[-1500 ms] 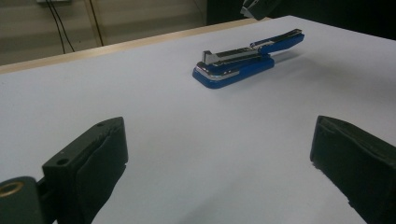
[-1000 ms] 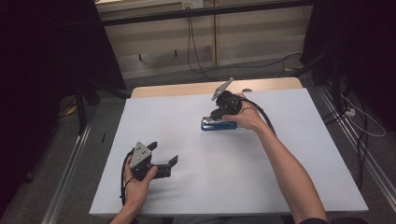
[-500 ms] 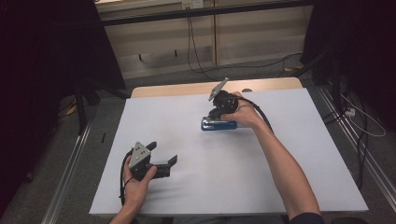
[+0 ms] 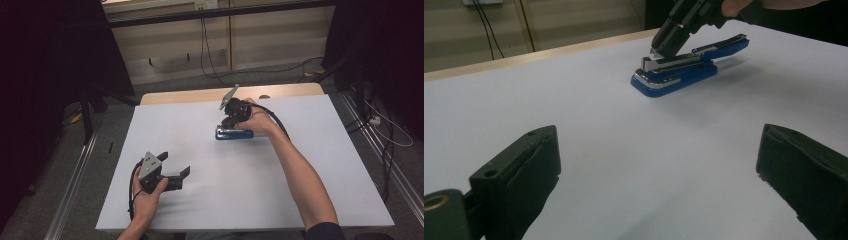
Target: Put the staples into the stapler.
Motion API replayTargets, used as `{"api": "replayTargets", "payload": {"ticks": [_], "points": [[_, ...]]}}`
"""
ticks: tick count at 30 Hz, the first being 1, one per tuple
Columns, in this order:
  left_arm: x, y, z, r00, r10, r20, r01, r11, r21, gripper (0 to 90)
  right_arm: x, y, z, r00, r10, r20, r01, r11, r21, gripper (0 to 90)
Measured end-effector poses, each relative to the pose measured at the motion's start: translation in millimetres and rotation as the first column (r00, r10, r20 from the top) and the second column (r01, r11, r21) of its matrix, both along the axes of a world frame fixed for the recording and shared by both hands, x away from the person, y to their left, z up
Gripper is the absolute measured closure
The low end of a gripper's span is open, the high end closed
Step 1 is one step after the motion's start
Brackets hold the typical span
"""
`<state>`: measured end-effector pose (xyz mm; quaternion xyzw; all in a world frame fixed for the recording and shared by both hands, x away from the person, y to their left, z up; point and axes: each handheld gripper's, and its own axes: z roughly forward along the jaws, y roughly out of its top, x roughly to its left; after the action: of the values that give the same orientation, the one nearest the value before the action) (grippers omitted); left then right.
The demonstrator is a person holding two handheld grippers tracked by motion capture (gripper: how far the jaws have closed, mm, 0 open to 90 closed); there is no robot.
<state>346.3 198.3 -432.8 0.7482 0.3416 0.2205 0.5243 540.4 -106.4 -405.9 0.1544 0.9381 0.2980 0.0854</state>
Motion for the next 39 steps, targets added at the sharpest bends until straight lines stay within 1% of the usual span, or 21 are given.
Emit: {"api": "replayTargets", "payload": {"ticks": [2, 4, 6, 8, 9, 10, 15, 18, 21, 26, 27, 30, 31, 32, 35, 39], "points": [[0.4, 0.6, -0.2, 1.0000, 0.002, -0.003, -0.002, 1.0000, 0.001, 4.1, 0.5, 1.5, -1.4, 0.9999, 0.009, -0.005, -0.009, 1.000, -0.005, 79.5], [0.5, 0.7, -0.2, 1.0000, 0.001, -0.004, -0.001, 1.0000, 0.000, 4.1, 1.2, 3.1, -1.5, 0.9998, 0.019, 0.001, -0.019, 1.000, -0.008, 79.5], [0.3, 0.6, -0.1, 1.0000, -0.003, -0.002, 0.003, 1.0000, 0.003, 4.1, 1.8, 4.6, -1.1, 0.9997, 0.026, 0.001, -0.026, 1.000, 0.000, 79.5], [0.2, 0.4, 0.0, 1.0000, -0.003, -0.001, 0.003, 1.0000, 0.003, 4.1, 2.2, 5.9, -1.2, 0.9996, 0.029, -0.002, -0.029, 0.999, -0.015, 79.5], [0.0, 0.5, 0.0, 1.0000, -0.003, 0.000, 0.003, 1.0000, 0.004, 4.1, 3.4, 6.3, -2.1, 0.9990, 0.043, 0.011, -0.043, 0.999, -0.011, 79.5], [0.0, 0.6, 0.1, 1.0000, -0.004, 0.000, 0.004, 1.0000, 0.004, 4.1, 3.5, 6.2, -1.7, 0.9991, 0.043, 0.005, -0.043, 0.999, -0.013, 79.5], [0.5, 0.5, -0.3, 1.0000, -0.002, -0.003, 0.002, 1.0000, 0.002, 4.1, 4.5, 5.1, -1.6, 0.9985, 0.054, 0.004, -0.054, 0.998, -0.015, 79.5], [0.3, 0.3, -0.3, 1.0000, -0.003, -0.003, 0.003, 1.0000, 0.002, 4.1, 4.5, 3.9, -1.6, 0.9987, 0.050, -0.008, -0.050, 0.999, -0.015, 79.5], [0.6, 0.5, -0.3, 1.0000, -0.003, -0.002, 0.003, 1.0000, 0.004, 4.1, 5.4, 3.1, -2.6, 0.9986, 0.052, -0.009, -0.052, 0.999, -0.001, 79.5], [0.4, 0.2, -0.3, 1.0000, -0.004, -0.002, 0.004, 1.0000, 0.003, 4.1, 5.6, 1.7, -2.3, 0.9983, 0.054, -0.020, -0.055, 0.998, -0.012, 79.4], [0.5, 0.3, -0.4, 1.0000, -0.005, -0.003, 0.005, 1.0000, 0.004, 4.1, 6.1, 1.7, -2.6, 0.9980, 0.062, -0.012, -0.062, 0.998, -0.011, 79.4], [0.4, -0.2, -0.7, 1.0000, -0.006, -0.003, 0.006, 1.0000, 0.006, 4.1, 5.6, 1.7, -3.5, 0.9977, 0.068, -0.011, -0.068, 0.997, -0.027, 79.5], [0.4, -0.3, -0.7, 1.0000, -0.006, -0.003, 0.006, 1.0000, 0.007, 4.1, 5.6, 1.4, -3.9, 0.9976, 0.067, -0.015, -0.067, 0.997, -0.027, 79.4], [0.3, -0.5, -0.7, 1.0000, -0.004, -0.004, 0.004, 1.0000, 0.003, 4.1, 6.5, 1.2, -4.6, 0.9972, 0.074, -0.009, -0.075, 0.997, -0.024, 79.5], [0.8, 0.1, -0.7, 1.0000, -0.005, -0.004, 0.005, 0.9999, 0.012, 4.1, 6.7, 1.2, -4.9, 0.9971, 0.075, -0.008, -0.076, 0.997, -0.023, 79.4], [0.3, -0.4, -0.7, 1.0000, -0.004, -0.002, 0.004, 1.0000, 0.005, 4.1, 6.4, 1.4, -4.6, 0.9972, 0.075, -0.008, -0.075, 0.997, -0.027, 79.4]]}}
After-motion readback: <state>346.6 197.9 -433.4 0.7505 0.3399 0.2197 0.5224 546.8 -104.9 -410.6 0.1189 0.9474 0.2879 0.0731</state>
